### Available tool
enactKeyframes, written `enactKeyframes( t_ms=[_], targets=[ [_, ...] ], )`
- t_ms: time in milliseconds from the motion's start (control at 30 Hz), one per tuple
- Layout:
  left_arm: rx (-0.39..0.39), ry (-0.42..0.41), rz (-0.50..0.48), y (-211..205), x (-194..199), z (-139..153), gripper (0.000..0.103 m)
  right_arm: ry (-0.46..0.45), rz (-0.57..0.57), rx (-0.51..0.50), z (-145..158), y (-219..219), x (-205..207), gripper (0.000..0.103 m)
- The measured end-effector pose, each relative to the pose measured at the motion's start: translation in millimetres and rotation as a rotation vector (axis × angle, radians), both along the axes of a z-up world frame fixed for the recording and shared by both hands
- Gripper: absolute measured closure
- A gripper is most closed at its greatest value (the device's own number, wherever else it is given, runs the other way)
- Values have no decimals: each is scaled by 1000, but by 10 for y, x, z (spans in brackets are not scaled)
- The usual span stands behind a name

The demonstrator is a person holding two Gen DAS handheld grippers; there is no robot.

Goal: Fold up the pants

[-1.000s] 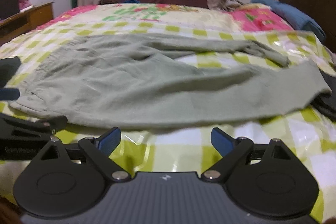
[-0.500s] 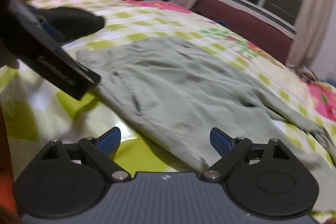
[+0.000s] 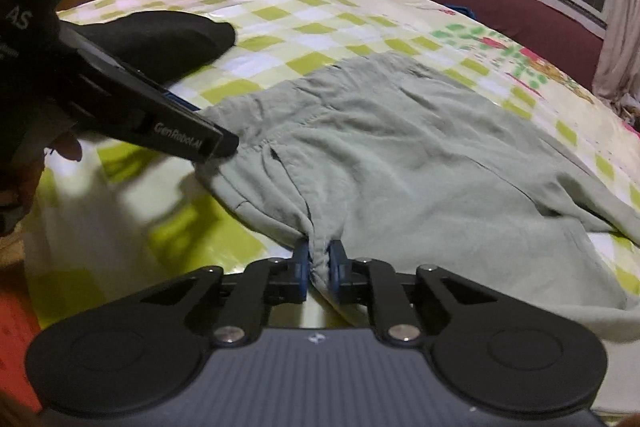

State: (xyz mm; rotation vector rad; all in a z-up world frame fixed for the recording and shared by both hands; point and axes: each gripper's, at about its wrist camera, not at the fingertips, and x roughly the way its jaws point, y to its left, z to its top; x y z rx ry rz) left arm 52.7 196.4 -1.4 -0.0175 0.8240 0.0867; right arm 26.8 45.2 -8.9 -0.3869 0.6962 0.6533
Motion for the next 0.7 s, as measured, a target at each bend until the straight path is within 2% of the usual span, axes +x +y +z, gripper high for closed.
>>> enactKeyframes(
  t_ms=[100,167,233,300,400,433,533,633,700],
  targets=[
    [21,-1,55,251,-68,22,62,32,64,29,34,241,-67,92],
    [76,3,81,369,-111,27,66,35,130,40,25,476,-143,92],
    [100,8,83,435,-155,33,68,34,184,22,-16,710,-200,90],
    [98,7,76,433,-200,53,68,24,190,20,-16,844,-245,78],
    [151,-18,68,326,-242,79,68,47,168,73,90,669,-264,72],
    [157,-24,67,305,-238,82,67,53,142,89,135,546,-252,71],
    [166,-44,56,187,-225,114,65,81,-31,145,253,-124,-170,64],
    [204,-71,33,19,-211,174,61,88,-285,160,302,-971,-67,63],
    [215,-92,3,-135,-200,224,60,56,-493,136,306,-1652,-7,61]
  ],
)
